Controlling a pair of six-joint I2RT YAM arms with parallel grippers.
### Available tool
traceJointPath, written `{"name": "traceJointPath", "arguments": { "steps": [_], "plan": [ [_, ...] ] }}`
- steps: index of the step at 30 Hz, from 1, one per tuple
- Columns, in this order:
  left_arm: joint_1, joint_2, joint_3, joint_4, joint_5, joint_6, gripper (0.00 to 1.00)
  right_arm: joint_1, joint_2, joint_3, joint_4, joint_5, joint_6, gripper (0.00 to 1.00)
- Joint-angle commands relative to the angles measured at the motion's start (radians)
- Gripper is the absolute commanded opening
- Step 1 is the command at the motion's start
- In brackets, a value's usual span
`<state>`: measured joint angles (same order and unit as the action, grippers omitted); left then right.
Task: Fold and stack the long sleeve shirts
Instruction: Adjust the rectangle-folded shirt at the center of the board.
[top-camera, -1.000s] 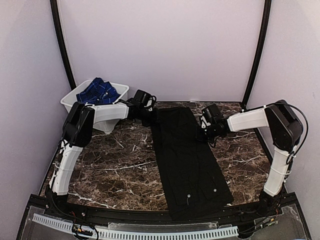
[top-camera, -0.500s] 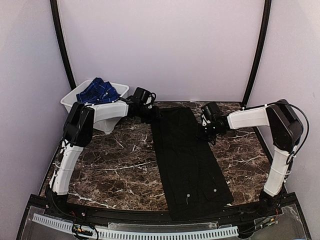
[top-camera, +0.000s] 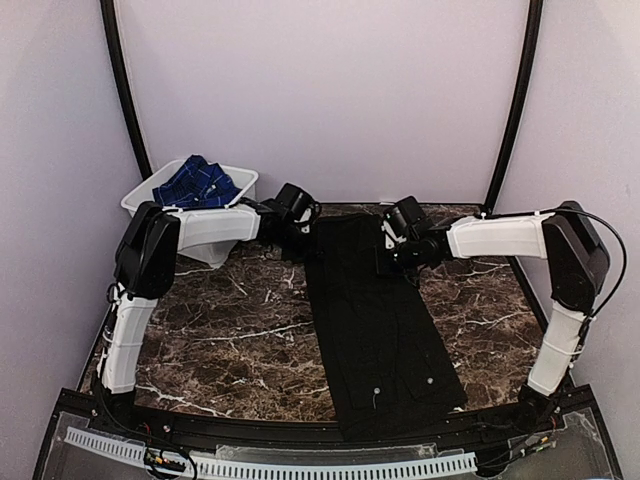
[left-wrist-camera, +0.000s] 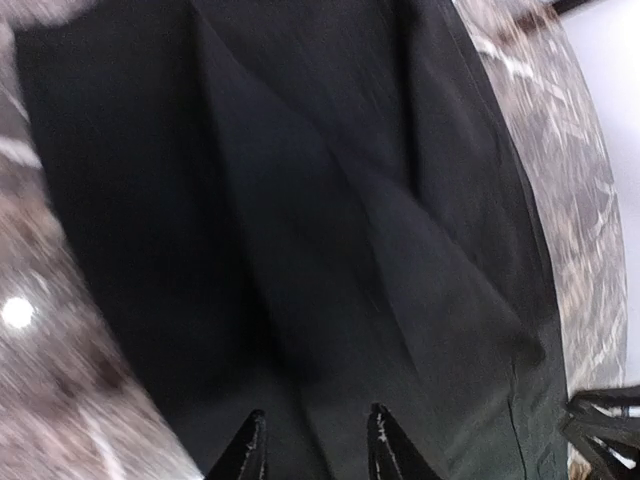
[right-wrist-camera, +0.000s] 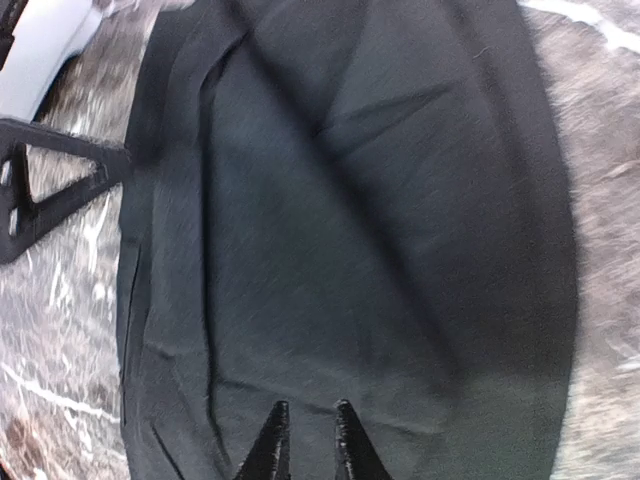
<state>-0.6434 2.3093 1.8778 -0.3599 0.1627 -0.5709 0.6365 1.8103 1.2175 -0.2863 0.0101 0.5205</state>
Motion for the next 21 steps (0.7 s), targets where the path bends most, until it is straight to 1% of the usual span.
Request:
{"name": "traceJointPath", "arguments": {
  "steps": [1,6,10,13,16,21],
  "plan": [
    [-0.079,-0.116,-0.124,0.041,0.059,-0.053,0.32,0.018,0.057,0.002,0.020,-0.044,-0.006,0.12],
    [-0.114,-0.128,-0.199,0.100,0.084,-0.101,0.31,0.018,0.094,-0.019,0.029,-0.045,-0.002,0.11],
    [-0.116,-0.119,-0.232,0.088,0.051,-0.103,0.31,0.019,0.115,-0.023,0.026,-0.035,0.005,0.11],
    [-0.100,-0.095,-0.228,0.061,0.016,-0.089,0.31,0.019,0.124,-0.018,0.024,-0.030,0.005,0.11],
    [-0.075,-0.051,-0.215,0.054,0.046,-0.076,0.31,0.019,0.135,0.001,0.021,-0.041,0.011,0.11],
    [-0.032,0.034,-0.116,-0.010,0.049,-0.016,0.30,0.018,0.157,0.044,0.017,-0.053,0.017,0.12]
  ]
}}
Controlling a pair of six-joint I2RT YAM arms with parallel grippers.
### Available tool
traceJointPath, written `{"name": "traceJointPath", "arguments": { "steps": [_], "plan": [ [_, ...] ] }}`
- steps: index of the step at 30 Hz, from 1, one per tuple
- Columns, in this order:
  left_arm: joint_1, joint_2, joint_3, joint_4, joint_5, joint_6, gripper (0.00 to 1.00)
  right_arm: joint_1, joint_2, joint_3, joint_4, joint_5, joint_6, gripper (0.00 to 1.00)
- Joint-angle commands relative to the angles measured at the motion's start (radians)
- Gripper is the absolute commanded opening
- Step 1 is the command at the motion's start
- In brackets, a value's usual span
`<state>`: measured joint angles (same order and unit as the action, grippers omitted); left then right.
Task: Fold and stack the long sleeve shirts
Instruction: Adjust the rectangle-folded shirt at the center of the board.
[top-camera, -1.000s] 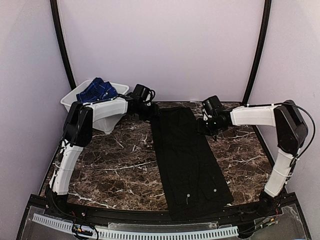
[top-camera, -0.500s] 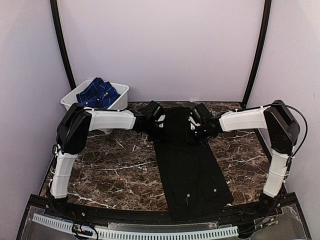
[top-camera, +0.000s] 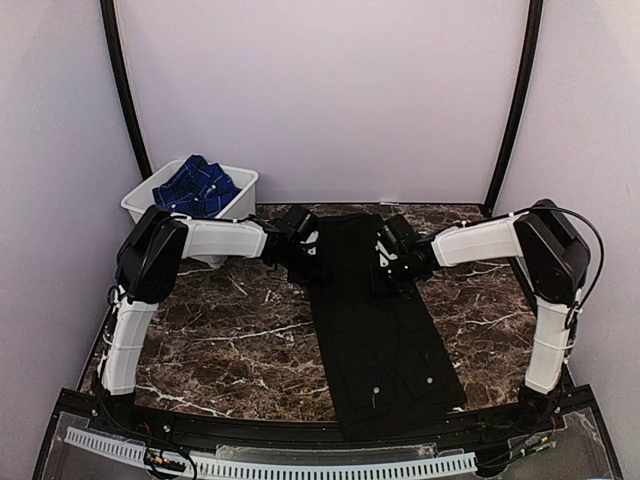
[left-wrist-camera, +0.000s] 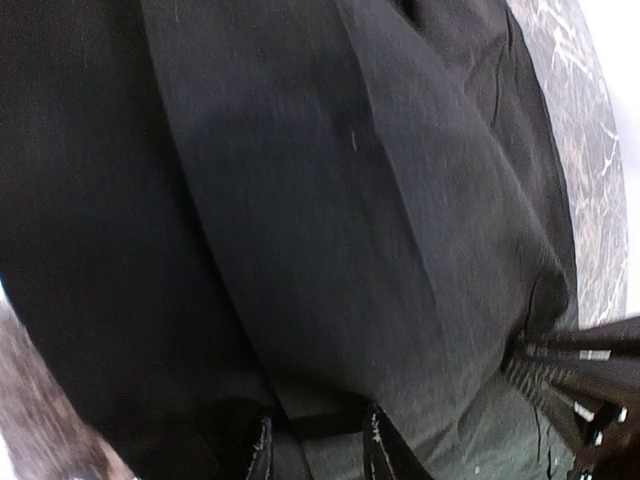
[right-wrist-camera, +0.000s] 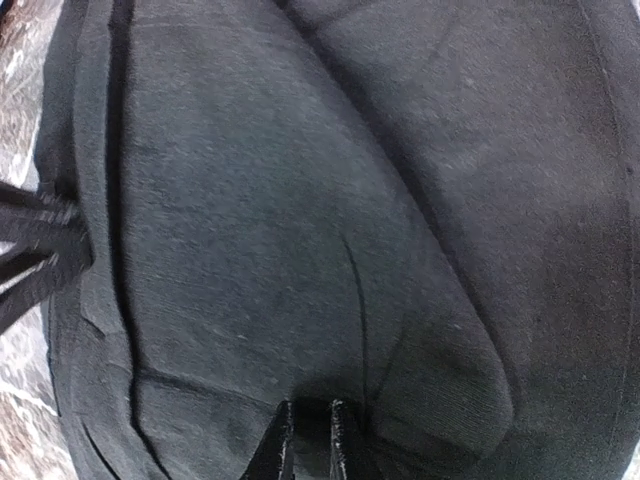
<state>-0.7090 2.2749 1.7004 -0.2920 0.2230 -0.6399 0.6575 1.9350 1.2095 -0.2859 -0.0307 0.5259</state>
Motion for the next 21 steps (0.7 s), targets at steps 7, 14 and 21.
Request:
{"name": "traceJointPath", "arguments": {
  "steps": [7,14,21],
  "plan": [
    [0.111,0.199,0.287,-0.162,-0.017,0.093,0.30,-0.014,0.131,0.156,0.008,-0.028,-0.009,0.13],
    [0.176,0.421,0.671,-0.276,0.025,0.123,0.30,-0.046,0.253,0.317,-0.006,-0.084,-0.008,0.14],
    [0.198,0.404,0.742,-0.248,0.077,0.129,0.38,-0.053,0.268,0.443,-0.068,-0.088,-0.031,0.15]
  ]
}}
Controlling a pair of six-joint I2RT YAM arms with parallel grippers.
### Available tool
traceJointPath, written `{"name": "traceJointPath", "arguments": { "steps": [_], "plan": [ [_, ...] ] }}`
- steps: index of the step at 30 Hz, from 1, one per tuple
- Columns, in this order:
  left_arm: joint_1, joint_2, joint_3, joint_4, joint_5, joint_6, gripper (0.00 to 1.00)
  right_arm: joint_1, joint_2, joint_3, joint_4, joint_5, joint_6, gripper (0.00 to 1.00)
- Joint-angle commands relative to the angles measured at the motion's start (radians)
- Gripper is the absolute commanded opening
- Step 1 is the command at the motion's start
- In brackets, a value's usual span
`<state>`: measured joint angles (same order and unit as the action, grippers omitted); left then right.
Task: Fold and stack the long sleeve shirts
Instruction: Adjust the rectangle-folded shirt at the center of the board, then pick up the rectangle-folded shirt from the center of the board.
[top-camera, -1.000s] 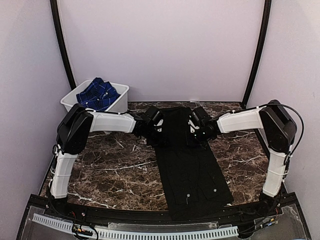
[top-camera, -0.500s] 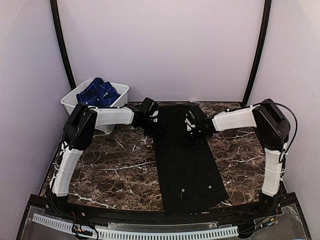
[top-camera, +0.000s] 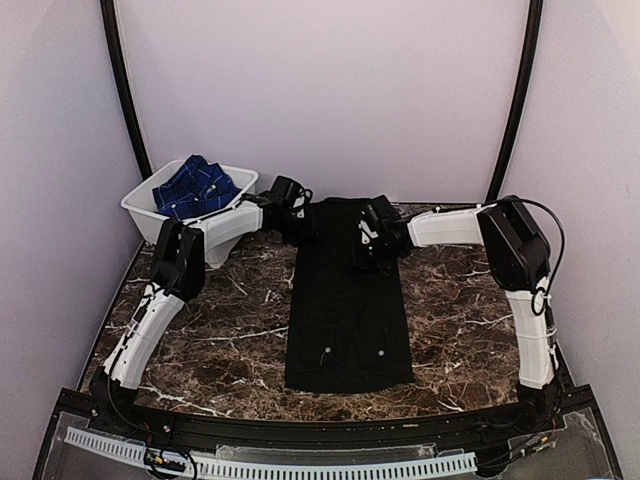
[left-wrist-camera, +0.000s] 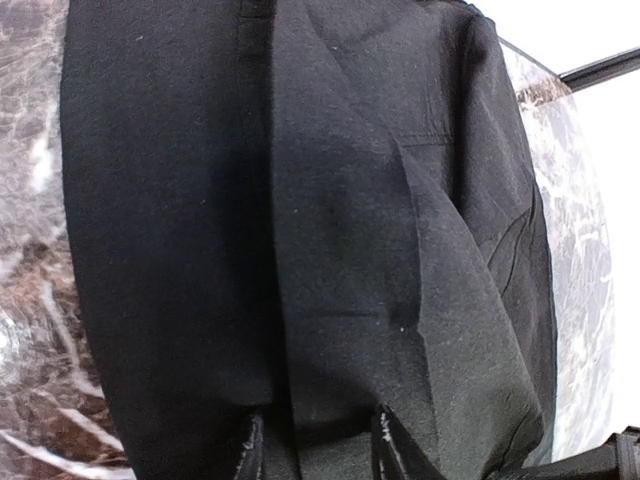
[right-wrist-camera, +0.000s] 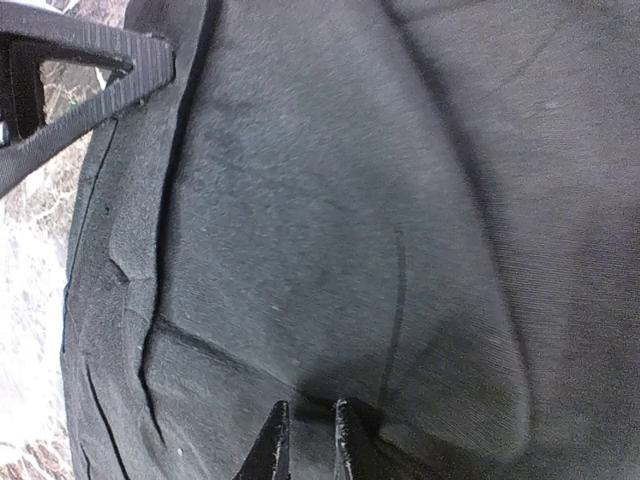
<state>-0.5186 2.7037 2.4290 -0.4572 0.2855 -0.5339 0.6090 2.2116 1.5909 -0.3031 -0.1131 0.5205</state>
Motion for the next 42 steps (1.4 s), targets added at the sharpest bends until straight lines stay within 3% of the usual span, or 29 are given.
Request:
{"name": "traceJointPath", "arguments": {
  "steps": [1,7,11,19,22,27,35,42],
  "plan": [
    [0.008,-0.038,0.012,-0.081,0.014,0.028,0.39,-0.005,-0.021,0.067,-0.056,0.000,-0.030,0.15],
    [-0.006,-0.196,-0.012,-0.095,-0.036,0.083,0.59,-0.005,-0.151,0.039,-0.070,0.011,-0.046,0.21],
    [-0.033,-0.328,-0.112,-0.115,-0.074,0.104,0.64,-0.005,-0.276,-0.083,-0.068,0.018,-0.034,0.24],
    [-0.086,-0.737,-0.687,0.030,-0.057,0.014,0.62,-0.002,-0.568,-0.488,0.017,-0.051,0.044,0.33],
    [-0.090,-0.876,-0.947,0.100,-0.031,-0.030,0.61,0.001,-0.675,-0.609,0.039,-0.081,0.071,0.34],
    [-0.113,-1.061,-1.238,0.149,0.009,-0.089,0.60,0.011,-0.803,-0.756,0.037,-0.117,0.102,0.34],
    [-0.173,-1.171,-1.514,0.223,0.141,-0.157,0.59,0.051,-0.928,-0.968,0.058,-0.192,0.180,0.35],
    [-0.223,-1.153,-1.609,0.269,0.212,-0.173,0.59,0.073,-0.973,-1.077,0.077,-0.230,0.230,0.35]
  ]
}}
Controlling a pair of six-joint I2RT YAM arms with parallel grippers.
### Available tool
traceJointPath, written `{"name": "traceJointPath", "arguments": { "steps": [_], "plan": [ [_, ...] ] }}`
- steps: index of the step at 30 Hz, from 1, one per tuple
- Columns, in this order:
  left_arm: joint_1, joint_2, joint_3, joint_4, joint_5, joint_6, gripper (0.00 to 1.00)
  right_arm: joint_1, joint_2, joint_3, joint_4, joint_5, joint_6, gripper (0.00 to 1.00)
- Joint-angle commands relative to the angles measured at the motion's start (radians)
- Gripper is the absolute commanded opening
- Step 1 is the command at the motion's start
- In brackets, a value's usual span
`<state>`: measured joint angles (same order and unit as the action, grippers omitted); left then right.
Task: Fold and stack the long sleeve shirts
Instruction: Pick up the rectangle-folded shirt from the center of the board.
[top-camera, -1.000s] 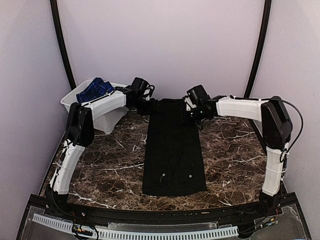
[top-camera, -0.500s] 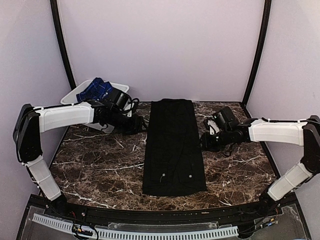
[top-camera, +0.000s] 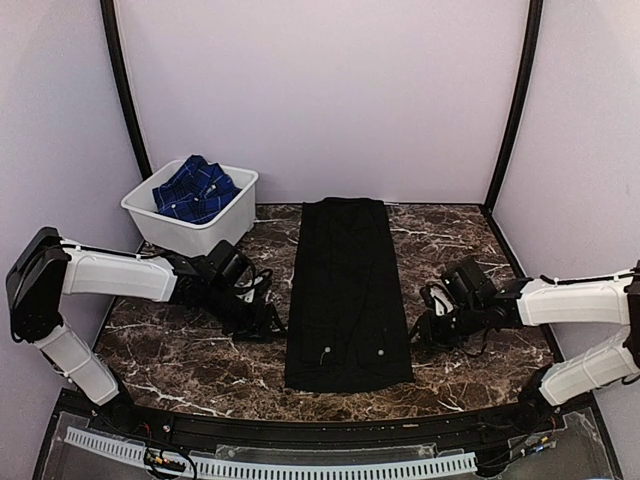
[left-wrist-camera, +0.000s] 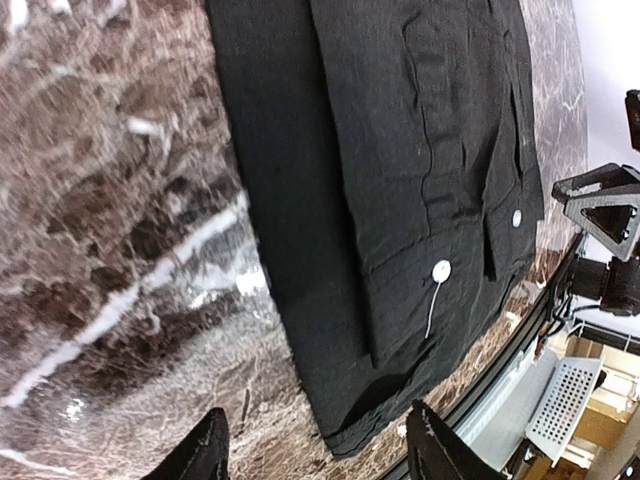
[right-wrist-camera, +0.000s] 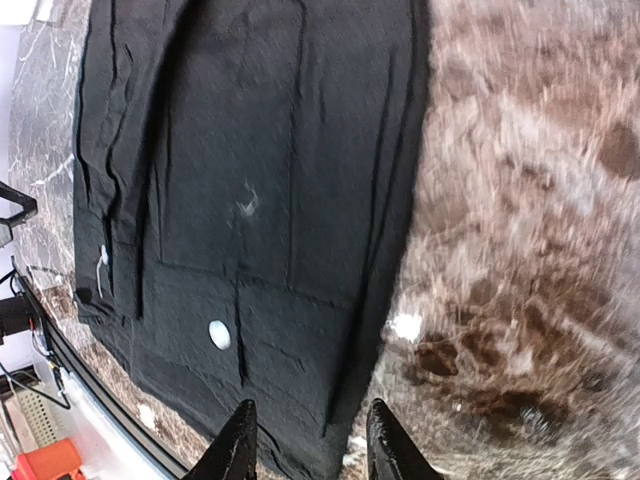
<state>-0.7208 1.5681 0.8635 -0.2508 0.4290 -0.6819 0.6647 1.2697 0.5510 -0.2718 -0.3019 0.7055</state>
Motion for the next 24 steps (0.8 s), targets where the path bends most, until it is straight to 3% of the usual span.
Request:
{"name": "traceJointPath", "arguments": {
  "steps": [1,9,24],
  "plan": [
    [-0.030,-0.013,-0.049,0.069,0.081,-0.028,0.59,0.019,-0.032,-0.049,0.055,-0.048,0.053,0.35],
    [-0.064,0.071,-0.045,0.092,0.123,-0.030,0.59,0.019,0.011,-0.102,0.122,-0.063,0.094,0.34],
    [-0.088,0.218,0.083,-0.020,0.103,-0.005,0.51,0.019,0.069,-0.134,0.207,-0.104,0.128,0.31]
  ]
}}
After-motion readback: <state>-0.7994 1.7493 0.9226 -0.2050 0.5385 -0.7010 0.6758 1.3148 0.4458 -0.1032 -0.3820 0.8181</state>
